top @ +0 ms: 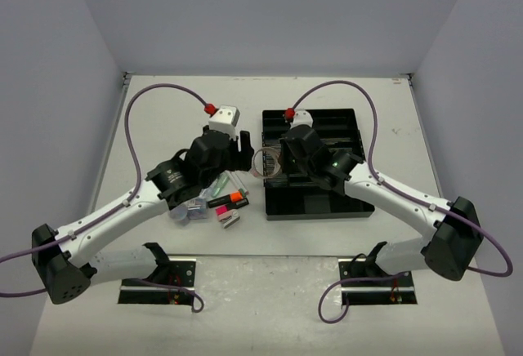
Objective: Sort the stationery into containers
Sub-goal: Place the stationery in the storage box.
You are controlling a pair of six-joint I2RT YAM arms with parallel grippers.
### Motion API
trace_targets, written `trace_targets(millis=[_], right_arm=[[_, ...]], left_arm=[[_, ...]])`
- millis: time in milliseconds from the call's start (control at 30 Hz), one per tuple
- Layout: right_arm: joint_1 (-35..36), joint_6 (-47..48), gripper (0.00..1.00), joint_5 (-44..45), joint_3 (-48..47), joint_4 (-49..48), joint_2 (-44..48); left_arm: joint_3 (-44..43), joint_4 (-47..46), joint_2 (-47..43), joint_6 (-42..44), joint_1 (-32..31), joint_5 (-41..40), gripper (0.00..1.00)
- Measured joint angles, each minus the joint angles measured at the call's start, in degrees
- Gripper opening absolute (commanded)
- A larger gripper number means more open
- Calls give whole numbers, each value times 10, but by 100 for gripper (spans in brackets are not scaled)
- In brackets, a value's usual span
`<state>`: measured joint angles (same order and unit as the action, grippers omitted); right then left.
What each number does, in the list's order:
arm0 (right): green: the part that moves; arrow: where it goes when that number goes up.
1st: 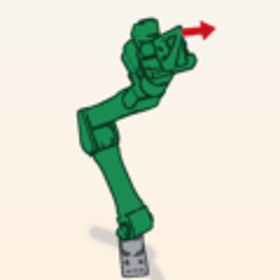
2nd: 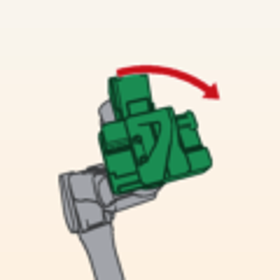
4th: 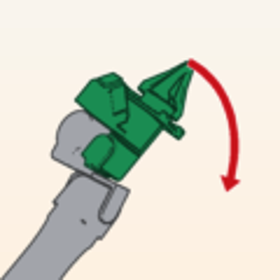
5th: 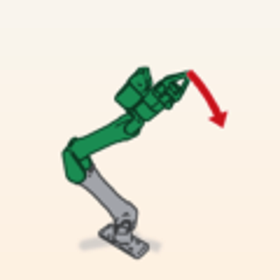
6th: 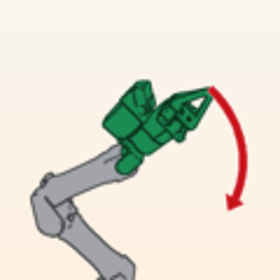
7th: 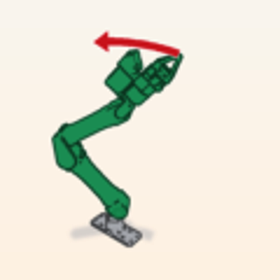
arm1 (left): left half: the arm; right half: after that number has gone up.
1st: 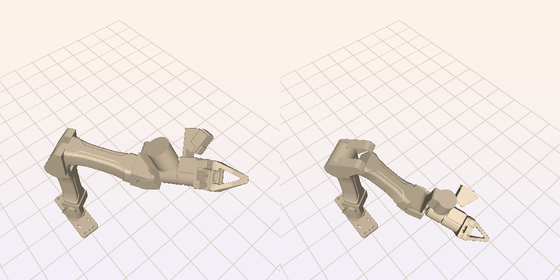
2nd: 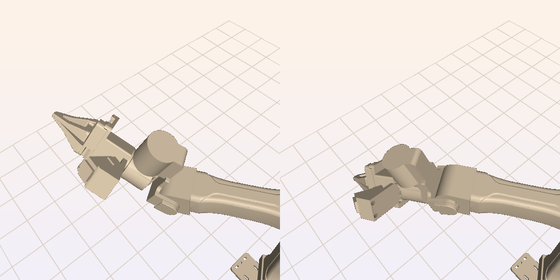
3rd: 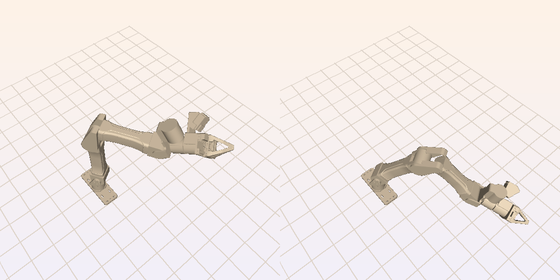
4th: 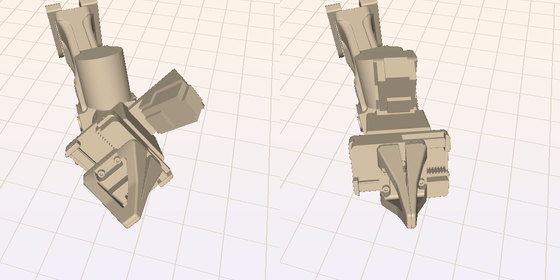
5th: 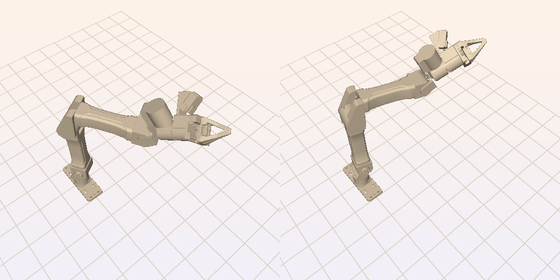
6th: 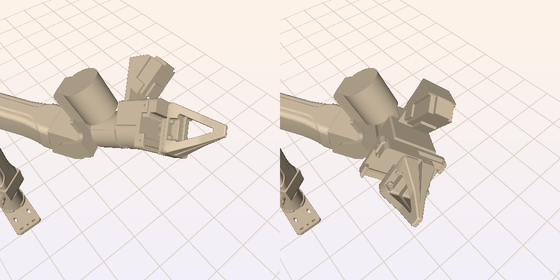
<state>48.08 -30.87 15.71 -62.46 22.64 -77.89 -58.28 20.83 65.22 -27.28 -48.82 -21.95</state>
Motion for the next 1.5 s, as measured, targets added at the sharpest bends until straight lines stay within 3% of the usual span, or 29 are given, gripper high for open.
trace_targets(millis=[100, 467, 767, 1133, 1500], right_arm=[[-15, 0, 0, 0, 1, 1, 1], [-106, 9, 0, -2, 62, 22, 58], [-47, 6, 0, 14, 92, 118, 101], [-31, -6, 0, 17, 136, 142, 114], [-15, -13, 0, 21, 139, 142, 77]], left_arm=[[-9, 29, -21, -4, 0, -38, 100], [-61, 148, -106, -13, 0, -161, 100], [-71, 247, -167, -13, 0, -247, 100], [21, 248, -196, -15, 0, -248, 100], [27, 245, -199, -15, 0, -241, 100]])
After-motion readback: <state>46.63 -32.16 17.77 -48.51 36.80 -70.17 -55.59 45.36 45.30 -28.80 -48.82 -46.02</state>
